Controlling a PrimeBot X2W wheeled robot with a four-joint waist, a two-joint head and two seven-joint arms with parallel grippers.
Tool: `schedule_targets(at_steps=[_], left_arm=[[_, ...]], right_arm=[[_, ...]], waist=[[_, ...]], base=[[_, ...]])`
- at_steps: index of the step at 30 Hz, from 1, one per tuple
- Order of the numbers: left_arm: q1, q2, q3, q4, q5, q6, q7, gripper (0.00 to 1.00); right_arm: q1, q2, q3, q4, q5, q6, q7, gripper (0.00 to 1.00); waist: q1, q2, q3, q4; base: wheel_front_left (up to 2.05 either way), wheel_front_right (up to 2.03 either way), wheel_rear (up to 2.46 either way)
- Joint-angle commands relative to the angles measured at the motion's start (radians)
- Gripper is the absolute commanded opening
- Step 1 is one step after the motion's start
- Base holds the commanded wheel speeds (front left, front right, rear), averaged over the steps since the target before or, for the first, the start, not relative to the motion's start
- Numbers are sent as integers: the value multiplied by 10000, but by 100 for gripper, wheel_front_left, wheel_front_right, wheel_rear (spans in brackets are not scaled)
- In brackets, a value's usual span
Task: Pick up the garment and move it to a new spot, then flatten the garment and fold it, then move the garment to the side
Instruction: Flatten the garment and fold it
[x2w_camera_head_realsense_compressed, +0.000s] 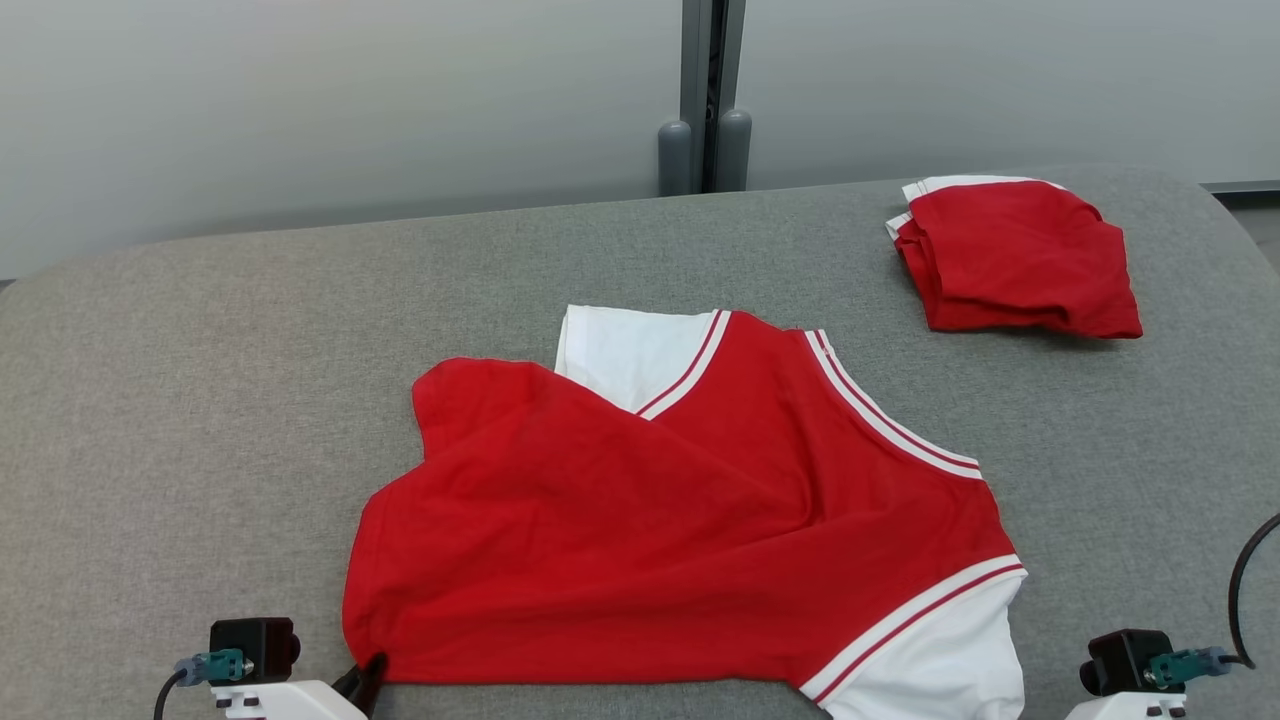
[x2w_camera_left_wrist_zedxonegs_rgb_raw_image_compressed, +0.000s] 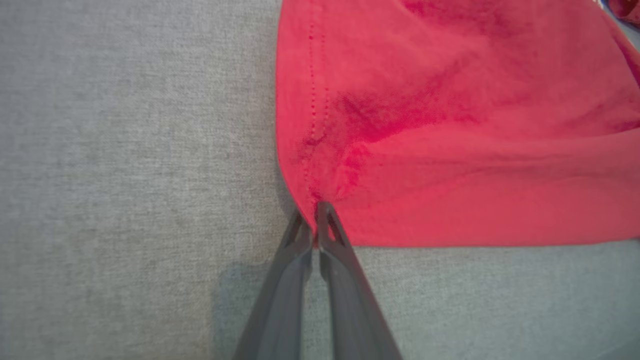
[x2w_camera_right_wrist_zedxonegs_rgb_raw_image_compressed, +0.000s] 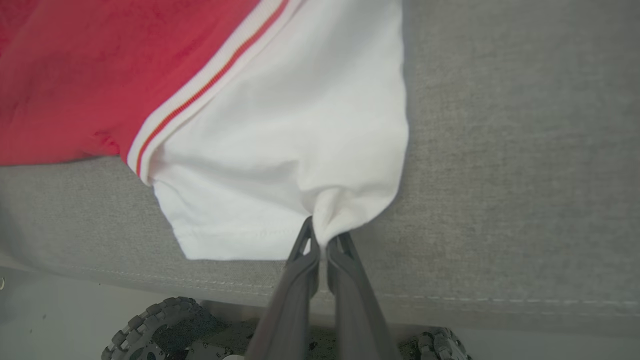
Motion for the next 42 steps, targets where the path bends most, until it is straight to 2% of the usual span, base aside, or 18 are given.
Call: schedule_targets(at_steps=[1, 10, 20, 29, 35, 40, 42], left_arm=[[-148, 82, 26, -25, -62, -35, -15, 0], [205, 229, 105, -482, -179, 69, 59, 0], [1097, 533, 216, -1960, -567, 364, 895, 0], [1053, 833, 231, -3238, -666, 523, 1488, 0], [482, 1223, 402, -4342, -784, 442, 1978, 0], [-912, 2104, 551, -4996, -226, 459, 2742, 0], [-1767, 2201, 457, -5101, -236, 292, 3060, 0]], right_arm=[[-94, -105, -40, -20, -18, -2, -116, 0], [88, -272, -127, -712, 178, -2, -52, 0], [932, -474, -679, -2641, 1192, -2, 815, 0], [1155, -499, -1017, -4125, 1787, 0, 1001, 0], [373, -760, -1058, -4923, 2164, 0, 451, 0], [-1255, -1246, -803, -5017, 2448, 0, -339, 0], [-2107, -1550, -627, -4760, 2657, 0, -658, 0]], waist=[[0, 0, -23, 7], [0, 0, -234, 36], [0, 0, -464, -33], [0, 0, -173, -75], [0, 0, 284, -178], [0, 0, 1021, -229], [0, 0, 1396, -204]], base=[[0, 0, 0], [0, 0, 0], [0, 0, 0], [0, 0, 0], [0, 0, 0], [0, 0, 0], [0, 0, 0]])
